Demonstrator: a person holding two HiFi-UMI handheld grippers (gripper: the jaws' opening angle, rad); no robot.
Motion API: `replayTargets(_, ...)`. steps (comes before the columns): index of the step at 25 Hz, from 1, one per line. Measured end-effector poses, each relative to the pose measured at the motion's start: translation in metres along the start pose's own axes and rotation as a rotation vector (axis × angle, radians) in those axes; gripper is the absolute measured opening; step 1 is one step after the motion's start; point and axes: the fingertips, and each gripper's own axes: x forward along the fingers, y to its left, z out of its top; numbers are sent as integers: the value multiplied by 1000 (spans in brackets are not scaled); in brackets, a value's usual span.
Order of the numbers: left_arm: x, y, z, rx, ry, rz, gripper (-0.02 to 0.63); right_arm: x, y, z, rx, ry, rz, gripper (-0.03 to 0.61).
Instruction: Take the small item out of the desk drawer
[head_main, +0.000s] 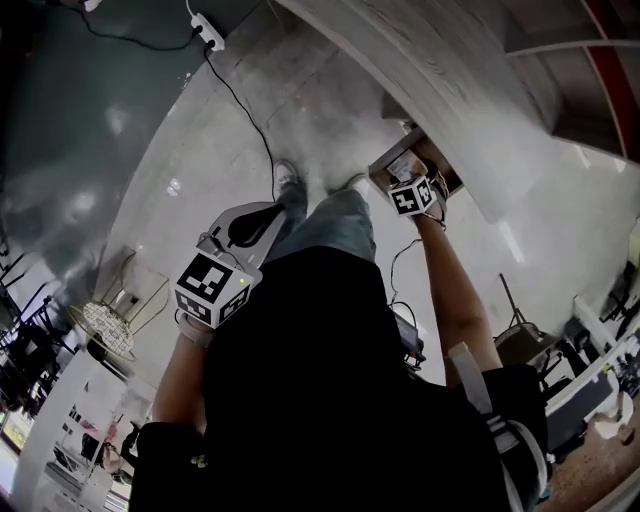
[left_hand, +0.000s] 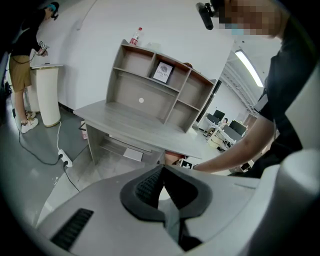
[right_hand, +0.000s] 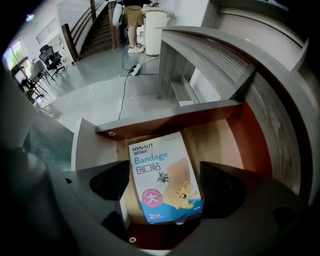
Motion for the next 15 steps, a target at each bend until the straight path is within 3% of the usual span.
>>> replayTargets(15,-3,13,-9,-40,9,21,9,25,2,-2,-39,60,17,425)
